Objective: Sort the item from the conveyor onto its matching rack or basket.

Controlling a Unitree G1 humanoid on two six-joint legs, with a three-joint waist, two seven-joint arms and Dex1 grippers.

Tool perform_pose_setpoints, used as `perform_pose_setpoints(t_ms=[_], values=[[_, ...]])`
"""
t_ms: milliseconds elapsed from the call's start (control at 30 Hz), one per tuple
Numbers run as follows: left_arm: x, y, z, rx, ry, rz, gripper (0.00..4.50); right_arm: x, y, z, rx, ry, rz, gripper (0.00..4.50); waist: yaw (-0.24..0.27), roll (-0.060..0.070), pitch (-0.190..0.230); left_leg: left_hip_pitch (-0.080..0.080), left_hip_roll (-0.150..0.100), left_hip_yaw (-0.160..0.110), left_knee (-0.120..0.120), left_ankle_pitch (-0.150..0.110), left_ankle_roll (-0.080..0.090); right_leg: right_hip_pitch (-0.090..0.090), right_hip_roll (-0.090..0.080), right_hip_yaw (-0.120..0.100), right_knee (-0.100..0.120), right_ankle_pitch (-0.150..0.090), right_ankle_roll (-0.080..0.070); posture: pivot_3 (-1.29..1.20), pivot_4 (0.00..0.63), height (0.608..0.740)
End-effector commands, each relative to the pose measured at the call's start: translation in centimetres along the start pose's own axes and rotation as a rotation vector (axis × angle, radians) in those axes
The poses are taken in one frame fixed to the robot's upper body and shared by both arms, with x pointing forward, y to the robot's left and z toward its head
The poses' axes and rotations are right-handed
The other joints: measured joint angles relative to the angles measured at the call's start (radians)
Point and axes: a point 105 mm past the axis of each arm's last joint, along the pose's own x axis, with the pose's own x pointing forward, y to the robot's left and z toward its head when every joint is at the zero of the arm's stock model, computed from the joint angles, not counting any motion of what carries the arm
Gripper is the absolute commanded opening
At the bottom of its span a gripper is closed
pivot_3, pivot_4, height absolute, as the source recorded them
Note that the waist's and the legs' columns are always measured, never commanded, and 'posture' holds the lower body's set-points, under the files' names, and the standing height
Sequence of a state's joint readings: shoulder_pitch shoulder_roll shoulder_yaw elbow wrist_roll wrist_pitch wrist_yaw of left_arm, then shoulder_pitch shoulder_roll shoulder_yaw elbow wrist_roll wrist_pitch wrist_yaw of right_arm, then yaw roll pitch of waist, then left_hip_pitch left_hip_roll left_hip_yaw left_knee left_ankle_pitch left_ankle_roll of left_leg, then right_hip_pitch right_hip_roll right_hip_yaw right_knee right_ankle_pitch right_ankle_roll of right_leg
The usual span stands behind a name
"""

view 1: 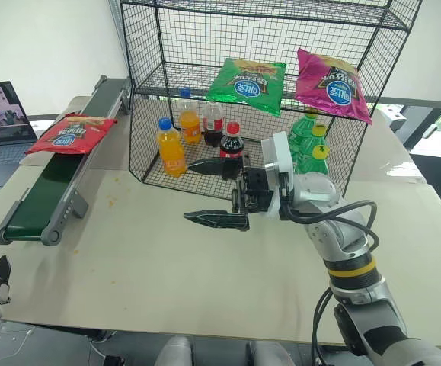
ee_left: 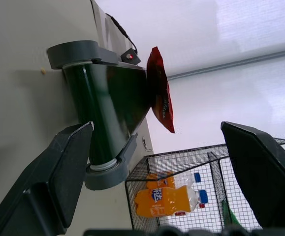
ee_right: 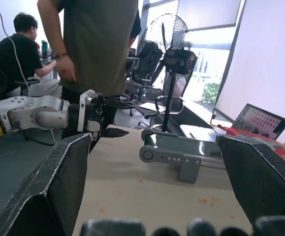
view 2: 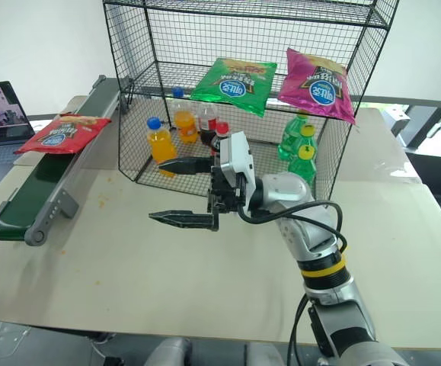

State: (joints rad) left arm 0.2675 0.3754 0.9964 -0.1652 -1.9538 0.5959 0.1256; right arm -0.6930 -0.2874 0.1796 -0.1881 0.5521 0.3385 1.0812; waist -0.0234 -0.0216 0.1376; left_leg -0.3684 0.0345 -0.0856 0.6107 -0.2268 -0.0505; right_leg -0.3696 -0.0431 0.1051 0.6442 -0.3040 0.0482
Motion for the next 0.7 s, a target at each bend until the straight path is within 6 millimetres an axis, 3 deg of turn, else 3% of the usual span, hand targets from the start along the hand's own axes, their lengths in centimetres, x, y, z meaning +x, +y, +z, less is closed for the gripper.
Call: perform_pose_setpoints(t_ms=[33,700], values=[[0.3,-0.93,-0.02,0.012,0.023,-0.03,4.45,0.16,0.26,1.25,-0.077,-0.023,0.013,4.5,-0.001,0.0,0.0,0.0,0.0,0.0,0.0,0.0,0.0,0.0,0.0,0.0,0.0,0.0,0.0,0.0,0.15,0.74],[0.93,-1.16,-0.3,0.048,0.07,-0.038,4.45,0.1,0.14,1.96,-0.099,-0.057,-0.007,4.5,-0.002,0.0,0.0,0.0,0.0,0.0,-0.002,0.0,0.0,-0.001,0.0,0.0,-0.002,0.0,0.0,0.0,0.15,0.74]])
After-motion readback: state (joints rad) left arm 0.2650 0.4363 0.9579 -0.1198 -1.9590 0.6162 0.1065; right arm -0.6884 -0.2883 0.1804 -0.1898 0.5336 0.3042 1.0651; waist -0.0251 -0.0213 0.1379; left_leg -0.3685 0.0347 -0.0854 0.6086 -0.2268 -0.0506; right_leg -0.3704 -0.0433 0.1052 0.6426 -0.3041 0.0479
